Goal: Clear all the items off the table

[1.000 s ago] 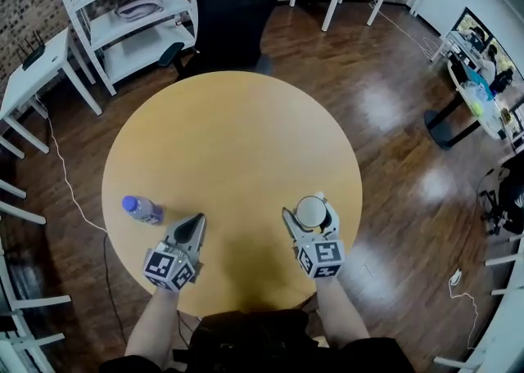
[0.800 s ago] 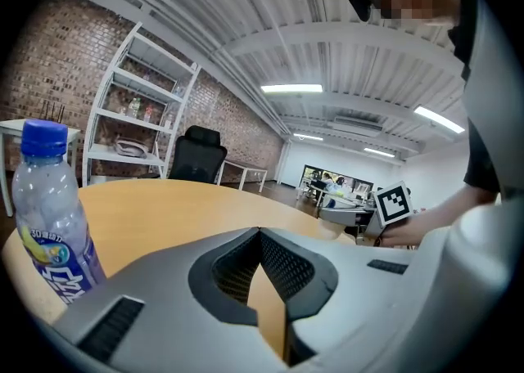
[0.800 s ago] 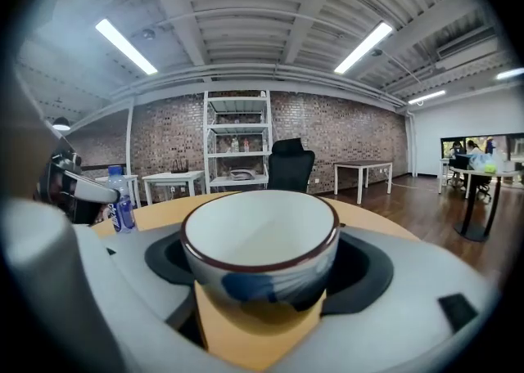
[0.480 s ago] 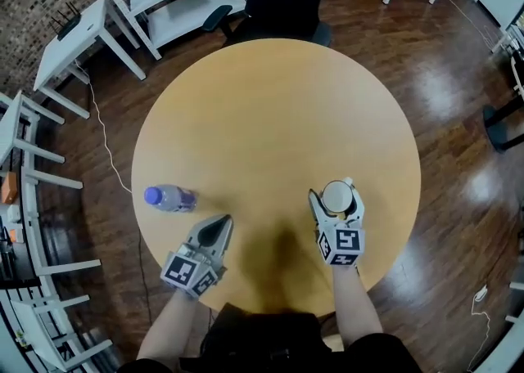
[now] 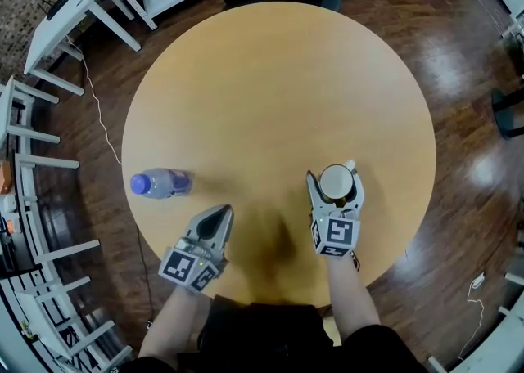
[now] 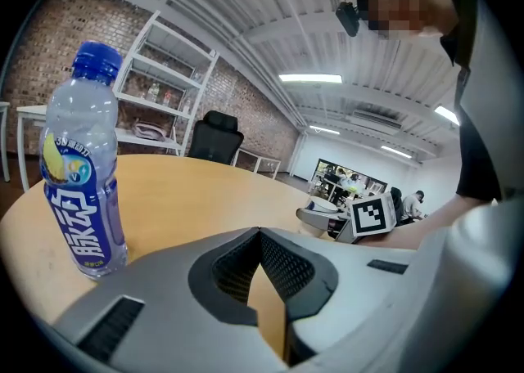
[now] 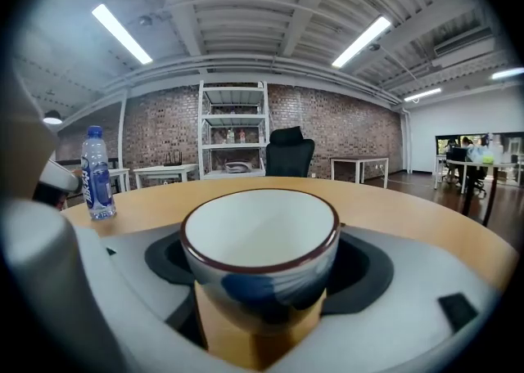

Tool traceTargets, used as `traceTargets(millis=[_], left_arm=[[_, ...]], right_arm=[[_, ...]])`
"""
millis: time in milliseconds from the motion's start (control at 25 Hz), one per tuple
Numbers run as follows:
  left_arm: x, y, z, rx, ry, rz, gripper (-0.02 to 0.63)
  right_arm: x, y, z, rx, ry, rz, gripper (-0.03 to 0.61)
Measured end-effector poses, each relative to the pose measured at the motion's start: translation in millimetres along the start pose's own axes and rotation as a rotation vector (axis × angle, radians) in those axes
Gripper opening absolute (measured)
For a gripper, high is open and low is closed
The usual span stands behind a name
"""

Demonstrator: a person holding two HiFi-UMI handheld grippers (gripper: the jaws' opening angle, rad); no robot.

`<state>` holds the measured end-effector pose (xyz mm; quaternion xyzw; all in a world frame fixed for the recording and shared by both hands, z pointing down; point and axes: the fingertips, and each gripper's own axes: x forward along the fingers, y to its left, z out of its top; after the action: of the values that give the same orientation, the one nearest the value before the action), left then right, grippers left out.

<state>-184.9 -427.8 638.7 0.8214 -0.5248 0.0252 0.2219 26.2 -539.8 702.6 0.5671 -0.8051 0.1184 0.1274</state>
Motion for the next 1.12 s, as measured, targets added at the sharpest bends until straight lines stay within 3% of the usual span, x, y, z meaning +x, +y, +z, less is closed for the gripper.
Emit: traceTargets(millis=[400, 440, 480, 760, 800, 880, 1080, 1120], left_arm=[[-5, 18, 2, -0.005, -0.024, -0.001, 0.002], [-7, 19, 3, -0.006, -0.026, -0.006, 0.002], [-9, 19, 5, -0.008, -0.028, -0.01, 0.002], [-21, 25, 12, -0.004, -0.034, -0.052, 0.002], [-21, 24, 13, -0.005, -0.037, -0.064, 0.002], [-23, 18, 14, -0.004, -0.042, -0.092, 0.002], [-34, -3, 26, 0.026, -0.067, -0.166, 0.002], [-38, -5, 30, 0.031, -0.078, -0.177, 0.002]], right_arm=[[2, -3, -10, 0.02, 0.019, -0.009, 0.43], [1, -3, -14, 0.022, 0.033, -0.015, 0.484], [-1, -1, -17, 0.027, 0.045, -0.018, 0.49], [-34, 15, -16, 0.066, 0.039, -0.046, 0.487], [-39, 16, -13, 0.08, 0.034, -0.052, 0.444], [-51, 18, -4, 0.11, 0.017, -0.057, 0.429], [-96, 18, 21, 0.139, -0.046, -0.077, 0.221], [-105, 18, 25, 0.129, -0.054, -0.083, 0.212]])
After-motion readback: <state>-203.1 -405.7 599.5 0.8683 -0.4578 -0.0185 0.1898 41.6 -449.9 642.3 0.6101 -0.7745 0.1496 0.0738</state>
